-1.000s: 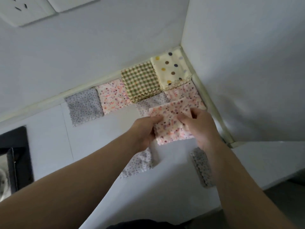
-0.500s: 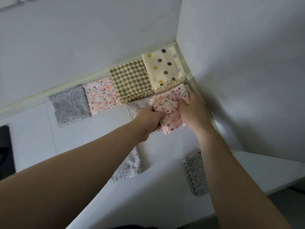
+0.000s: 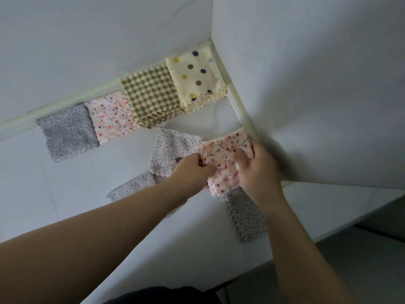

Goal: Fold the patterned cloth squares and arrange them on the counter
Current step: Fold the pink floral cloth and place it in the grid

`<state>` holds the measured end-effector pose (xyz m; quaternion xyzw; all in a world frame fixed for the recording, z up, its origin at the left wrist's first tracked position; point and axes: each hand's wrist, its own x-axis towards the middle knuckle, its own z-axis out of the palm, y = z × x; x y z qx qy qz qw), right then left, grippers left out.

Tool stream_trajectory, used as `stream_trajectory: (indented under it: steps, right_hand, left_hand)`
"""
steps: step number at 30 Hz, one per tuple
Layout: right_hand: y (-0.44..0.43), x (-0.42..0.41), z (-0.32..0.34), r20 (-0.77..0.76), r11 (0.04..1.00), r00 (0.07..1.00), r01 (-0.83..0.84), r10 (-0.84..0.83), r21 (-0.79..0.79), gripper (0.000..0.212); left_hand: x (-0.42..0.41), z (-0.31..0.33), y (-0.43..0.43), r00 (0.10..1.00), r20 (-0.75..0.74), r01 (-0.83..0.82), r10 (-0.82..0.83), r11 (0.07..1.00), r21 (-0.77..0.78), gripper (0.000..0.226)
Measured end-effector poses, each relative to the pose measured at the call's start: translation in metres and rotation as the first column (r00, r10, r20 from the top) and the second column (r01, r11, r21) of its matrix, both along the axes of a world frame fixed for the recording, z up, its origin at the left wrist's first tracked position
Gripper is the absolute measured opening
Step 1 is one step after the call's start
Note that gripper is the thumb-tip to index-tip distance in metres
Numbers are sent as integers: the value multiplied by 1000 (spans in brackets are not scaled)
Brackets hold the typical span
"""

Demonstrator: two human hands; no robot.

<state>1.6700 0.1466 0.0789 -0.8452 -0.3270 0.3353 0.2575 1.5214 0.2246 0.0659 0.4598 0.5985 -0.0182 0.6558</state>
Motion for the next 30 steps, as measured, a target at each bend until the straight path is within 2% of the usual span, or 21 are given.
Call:
stream_trajectory:
  steps: [4,8,11,18,21,23,26,30]
  right_hand:
    - [1,0,0,173,999,985,14,-21,41,27]
    - [4,-4,-4,351,996,933,-52,76,-76,28]
    - [6,-9,-2,418,985,897,-86,143,-153,36]
    - [7,-14,1,455,978,874,-92,169,-187,40]
    - [9,-14,2,481,965,854,-87,199,-246,38]
    - [11,-16,4,486,940,838,-88,248,-329,33]
    - [17,-19,7,428,886,843,-115,326,-448,39]
    - [25,-17,9,412,871,848,-110,333,-479,42]
  left_hand:
    - [13,5,1,997,-48,72,-67,993,94,21]
    - [22,8,7,969,-199,191,-146,954,229,26]
    - [23,7,10,948,-263,248,-180,935,255,32]
    - [19,3,6,945,-277,246,-175,938,243,34]
    - [18,1,5,924,-314,301,-217,920,250,35]
    - [17,-1,6,879,-376,403,-293,878,259,37]
    - [14,-5,9,814,-466,504,-345,819,274,41]
    - [16,-6,11,733,-552,600,-399,762,246,42]
